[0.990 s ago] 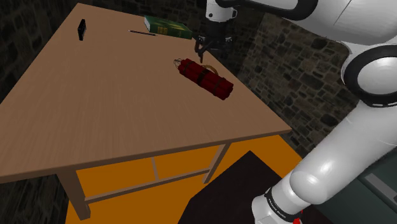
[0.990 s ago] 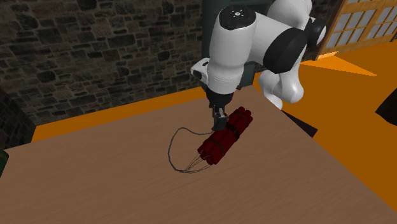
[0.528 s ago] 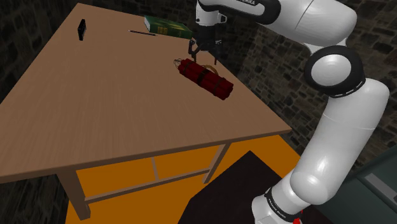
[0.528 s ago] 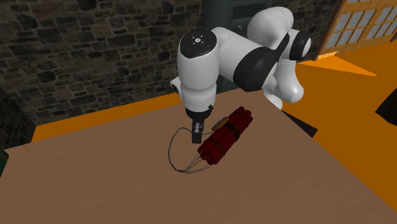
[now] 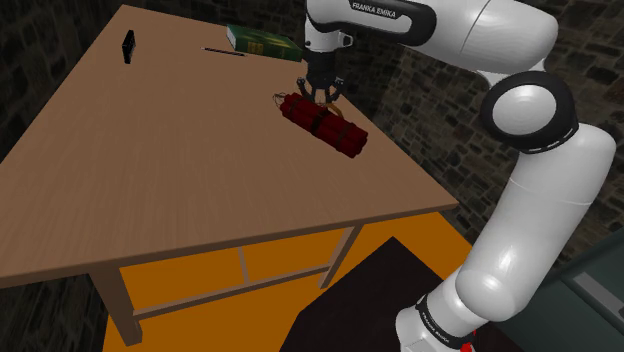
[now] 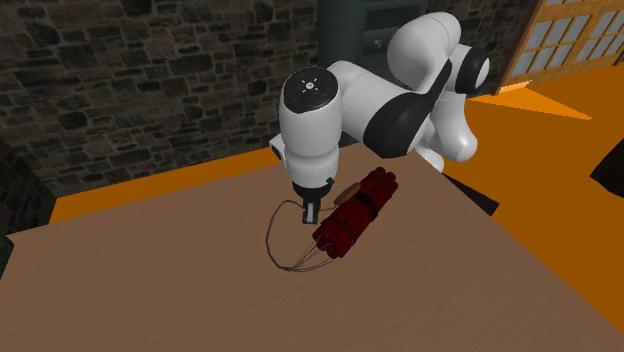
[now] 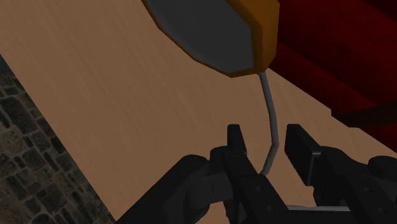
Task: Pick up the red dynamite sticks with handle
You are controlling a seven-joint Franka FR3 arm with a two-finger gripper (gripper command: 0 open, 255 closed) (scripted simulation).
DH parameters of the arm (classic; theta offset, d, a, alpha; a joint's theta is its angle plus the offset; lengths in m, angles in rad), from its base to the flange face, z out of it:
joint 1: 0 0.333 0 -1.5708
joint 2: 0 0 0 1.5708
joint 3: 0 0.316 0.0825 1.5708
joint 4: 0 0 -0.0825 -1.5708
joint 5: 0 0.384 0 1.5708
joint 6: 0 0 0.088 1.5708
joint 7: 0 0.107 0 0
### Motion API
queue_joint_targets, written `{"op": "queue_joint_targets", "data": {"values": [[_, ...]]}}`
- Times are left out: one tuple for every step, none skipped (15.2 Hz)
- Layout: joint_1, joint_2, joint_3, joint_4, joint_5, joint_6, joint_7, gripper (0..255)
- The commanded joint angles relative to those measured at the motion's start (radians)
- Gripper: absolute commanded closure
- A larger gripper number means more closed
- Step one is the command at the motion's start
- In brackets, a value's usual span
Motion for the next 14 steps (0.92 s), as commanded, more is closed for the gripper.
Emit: {"op": "queue_joint_targets", "data": {"values": [[0.001,0.002,0.001,0.000,0.001,-0.002,0.000,255],[0.001,0.003,0.001,0.002,0.001,-0.003,-0.001,255],[0.001,0.003,0.001,0.002,0.001,-0.003,-0.001,255],[0.001,0.003,0.001,0.001,0.001,-0.003,0.000,255],[0.001,0.002,0.001,0.000,0.001,-0.003,0.000,255],[0.002,0.002,0.001,0.000,0.001,-0.003,0.000,255],[0.002,0.002,0.001,0.000,0.001,-0.003,0.000,255],[0.001,0.001,0.001,-0.006,0.002,0.002,0.001,255],[0.003,0.004,0.002,0.012,0.000,-0.013,-0.001,255],[0.005,0.008,0.002,0.031,-0.001,-0.028,-0.003,255],[0.007,0.012,0.002,0.051,-0.002,-0.043,-0.005,255],[0.009,0.017,0.002,0.071,-0.004,-0.059,-0.006,255],[0.011,0.022,0.002,0.092,-0.005,-0.075,-0.008,255],[0.013,0.027,0.002,0.114,-0.007,-0.091,-0.010,255]]}}
